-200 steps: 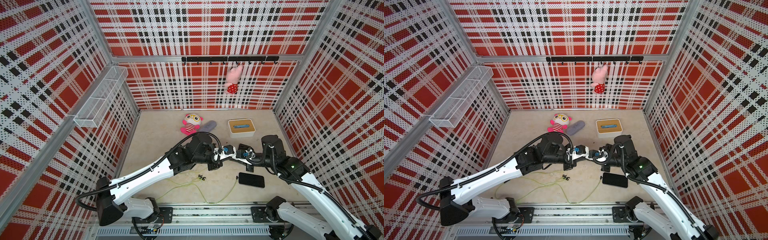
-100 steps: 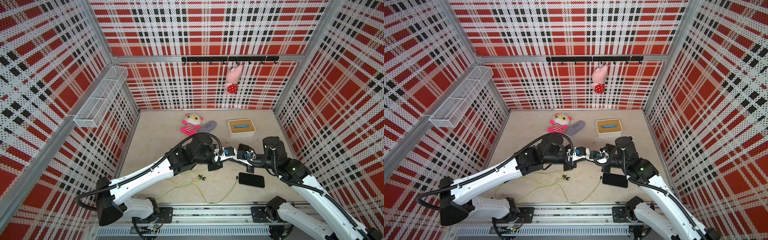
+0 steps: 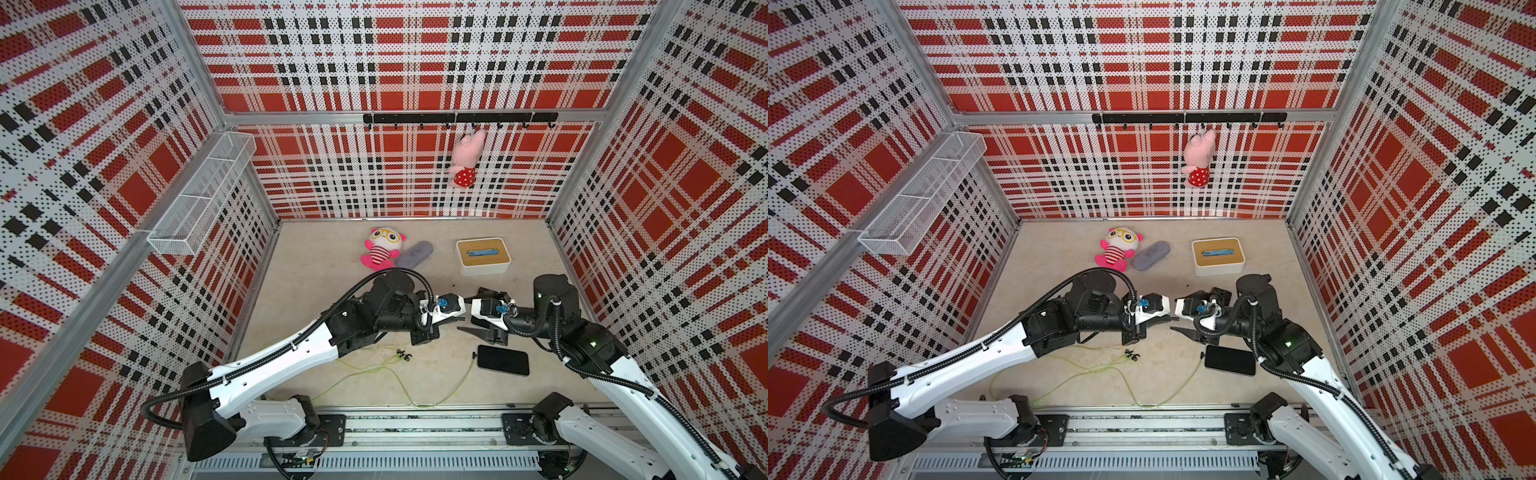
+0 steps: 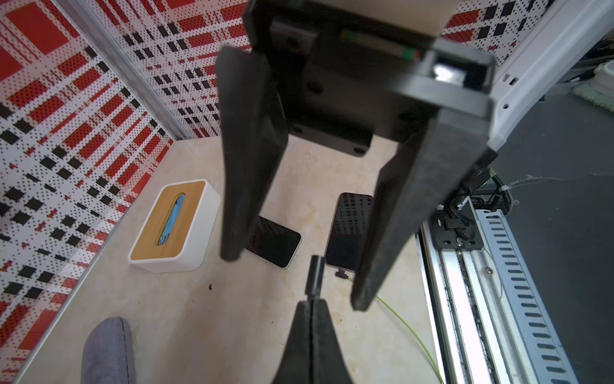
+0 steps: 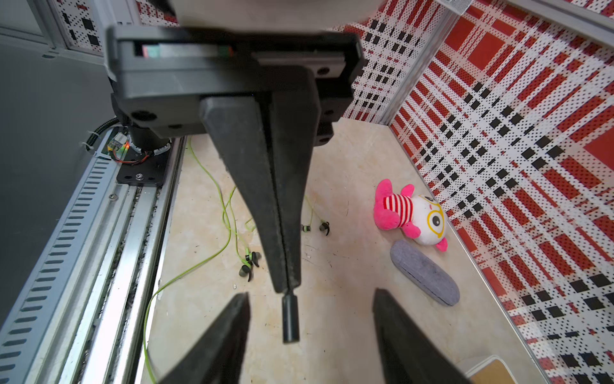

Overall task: Plug wired earphones into phones
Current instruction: Pick up the wired earphone from the center of the board, then pick up the phone at the center of the board.

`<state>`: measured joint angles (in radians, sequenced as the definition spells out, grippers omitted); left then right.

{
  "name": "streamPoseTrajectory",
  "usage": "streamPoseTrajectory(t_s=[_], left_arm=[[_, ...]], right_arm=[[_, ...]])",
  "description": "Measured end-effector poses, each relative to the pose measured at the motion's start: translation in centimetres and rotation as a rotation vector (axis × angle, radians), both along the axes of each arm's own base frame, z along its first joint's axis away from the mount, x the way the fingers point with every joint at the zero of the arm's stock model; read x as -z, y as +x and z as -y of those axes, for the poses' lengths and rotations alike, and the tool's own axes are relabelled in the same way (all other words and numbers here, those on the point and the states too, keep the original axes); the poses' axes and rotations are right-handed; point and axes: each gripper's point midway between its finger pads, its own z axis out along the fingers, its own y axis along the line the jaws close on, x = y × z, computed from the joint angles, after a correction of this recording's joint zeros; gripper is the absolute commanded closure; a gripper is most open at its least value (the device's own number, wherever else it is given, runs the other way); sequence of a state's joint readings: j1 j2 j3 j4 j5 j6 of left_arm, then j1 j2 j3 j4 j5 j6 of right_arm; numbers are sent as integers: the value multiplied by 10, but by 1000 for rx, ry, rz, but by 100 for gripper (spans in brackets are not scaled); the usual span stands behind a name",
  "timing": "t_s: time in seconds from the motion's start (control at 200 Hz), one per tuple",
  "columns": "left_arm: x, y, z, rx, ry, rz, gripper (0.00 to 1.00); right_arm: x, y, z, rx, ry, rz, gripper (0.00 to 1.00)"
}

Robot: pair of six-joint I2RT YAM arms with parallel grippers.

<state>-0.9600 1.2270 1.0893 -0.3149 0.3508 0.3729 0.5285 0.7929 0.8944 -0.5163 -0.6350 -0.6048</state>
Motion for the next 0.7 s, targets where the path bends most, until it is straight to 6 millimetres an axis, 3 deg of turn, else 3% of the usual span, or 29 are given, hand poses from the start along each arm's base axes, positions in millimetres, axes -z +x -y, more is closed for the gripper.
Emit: streamPoseTrajectory(t_s=[0.185,0.316,0.421,0.496,0.596,0.701], left_arm=[[9,33,-29,-174,-144,-126,100],[8,59,-56,-314,-307,-227,100],[6,72,-70,-381,-446,-319,100],[5,75,-76,-393,-540,-389,100],[3,74,-80,-379,-639,-467,100],[-1,71,-80,-343,-703,-520,100]], right_arm=[[7,23,19,145,-100,94,0],[37,51,39,266,-271,111,0],[74,85,67,383,-422,53,1],[112,106,91,449,-541,-27,1],[160,115,121,490,-688,-114,0],[195,115,145,491,-812,-169,0]])
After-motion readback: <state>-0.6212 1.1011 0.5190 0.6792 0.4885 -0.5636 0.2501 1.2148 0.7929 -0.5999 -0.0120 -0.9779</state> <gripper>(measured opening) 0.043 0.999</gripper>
